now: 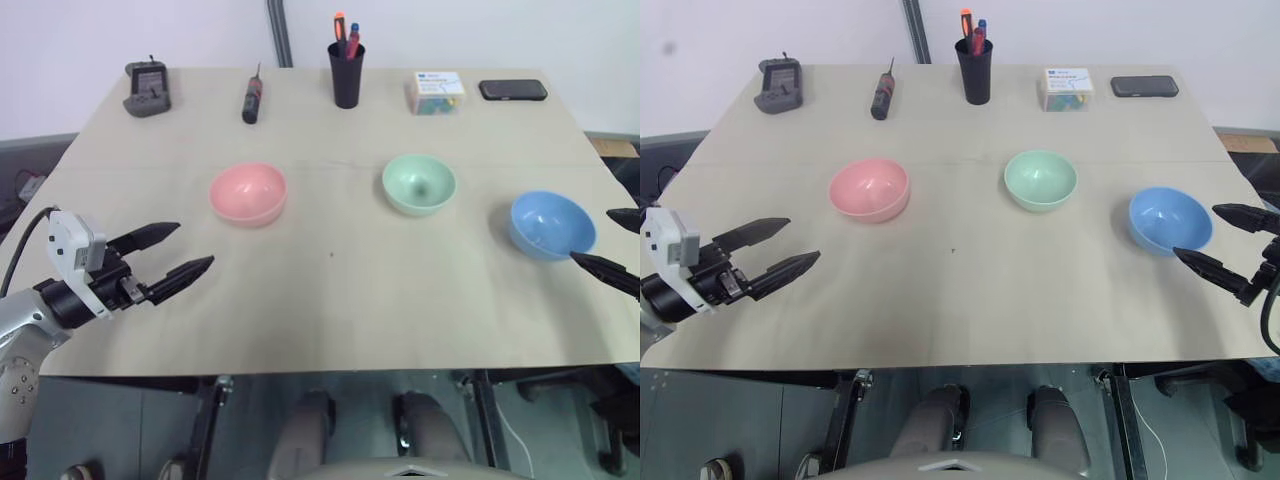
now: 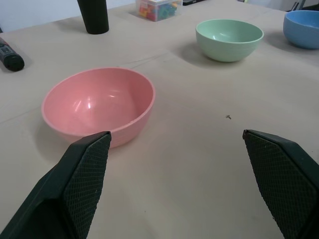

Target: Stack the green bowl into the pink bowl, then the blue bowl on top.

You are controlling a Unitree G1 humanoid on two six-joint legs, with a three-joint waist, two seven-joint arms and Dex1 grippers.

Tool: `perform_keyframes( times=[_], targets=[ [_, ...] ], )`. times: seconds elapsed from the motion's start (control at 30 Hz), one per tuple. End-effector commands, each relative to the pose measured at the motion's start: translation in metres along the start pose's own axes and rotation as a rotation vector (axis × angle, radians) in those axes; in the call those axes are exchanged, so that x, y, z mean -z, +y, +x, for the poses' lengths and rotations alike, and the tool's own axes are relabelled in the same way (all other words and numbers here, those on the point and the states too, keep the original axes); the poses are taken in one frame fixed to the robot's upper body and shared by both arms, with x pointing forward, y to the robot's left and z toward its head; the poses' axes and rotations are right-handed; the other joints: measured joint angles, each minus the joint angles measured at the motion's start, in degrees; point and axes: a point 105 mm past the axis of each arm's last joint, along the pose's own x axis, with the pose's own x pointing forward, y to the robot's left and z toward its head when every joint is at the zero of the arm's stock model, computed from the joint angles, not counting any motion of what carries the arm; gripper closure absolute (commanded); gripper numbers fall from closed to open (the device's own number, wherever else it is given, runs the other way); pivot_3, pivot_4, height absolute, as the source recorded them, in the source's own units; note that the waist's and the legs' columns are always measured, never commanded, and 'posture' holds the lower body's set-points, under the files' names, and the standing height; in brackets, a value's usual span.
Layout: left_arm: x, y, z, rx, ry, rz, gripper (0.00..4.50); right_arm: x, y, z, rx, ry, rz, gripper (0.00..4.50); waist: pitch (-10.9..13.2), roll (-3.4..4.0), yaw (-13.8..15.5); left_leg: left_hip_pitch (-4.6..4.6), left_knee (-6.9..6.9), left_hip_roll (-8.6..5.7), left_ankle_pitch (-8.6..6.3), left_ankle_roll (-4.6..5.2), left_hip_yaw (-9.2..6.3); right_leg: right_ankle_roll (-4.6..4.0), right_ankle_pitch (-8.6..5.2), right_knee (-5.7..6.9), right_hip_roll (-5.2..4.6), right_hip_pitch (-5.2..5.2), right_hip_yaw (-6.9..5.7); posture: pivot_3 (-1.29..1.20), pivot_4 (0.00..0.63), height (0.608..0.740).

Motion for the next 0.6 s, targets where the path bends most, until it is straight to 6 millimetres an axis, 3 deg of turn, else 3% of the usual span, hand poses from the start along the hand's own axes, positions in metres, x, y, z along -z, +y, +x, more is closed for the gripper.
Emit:
perform_keyframes(
  times=[0.03,0.27,0.37,0.6],
  targets=[
    [-0.008,0.002,0.000,0.009,-0.020,0.021,0.00,-0.011,0.001,0.003,0.006,-0.016,-0.049,0.05,0.0,0.00,0.0,0.00,-0.01,0.00,0.00,0.00,0.00,0.00,0.00,0.00,0.00,0.00,0.00,0.00,0.150,0.740],
    [-0.013,-0.010,0.021,0.076,-0.085,0.027,0.00,-0.012,0.009,0.035,0.002,-0.041,-0.079,0.05,0.0,0.00,-0.1,0.03,-0.02,-0.01,0.00,0.00,0.04,0.00,0.01,0.02,0.00,-0.01,0.03,0.00,0.150,0.740],
    [-0.015,-0.023,0.032,0.133,-0.124,0.027,0.00,-0.010,0.013,0.060,-0.003,-0.028,-0.138,0.05,0.0,0.00,-0.2,0.04,-0.02,-0.01,0.01,-0.01,0.04,0.00,0.01,0.02,0.01,-0.02,0.04,0.00,0.150,0.740],
    [-0.018,-0.058,0.059,0.255,-0.261,-0.018,0.00,-0.017,0.037,0.154,-0.134,-0.099,-0.199,0.05,0.0,-0.04,-1.1,0.10,-0.02,-0.01,0.02,-0.02,0.04,-0.04,0.07,0.07,0.03,-0.07,0.15,0.00,0.150,0.740]
  ],
)
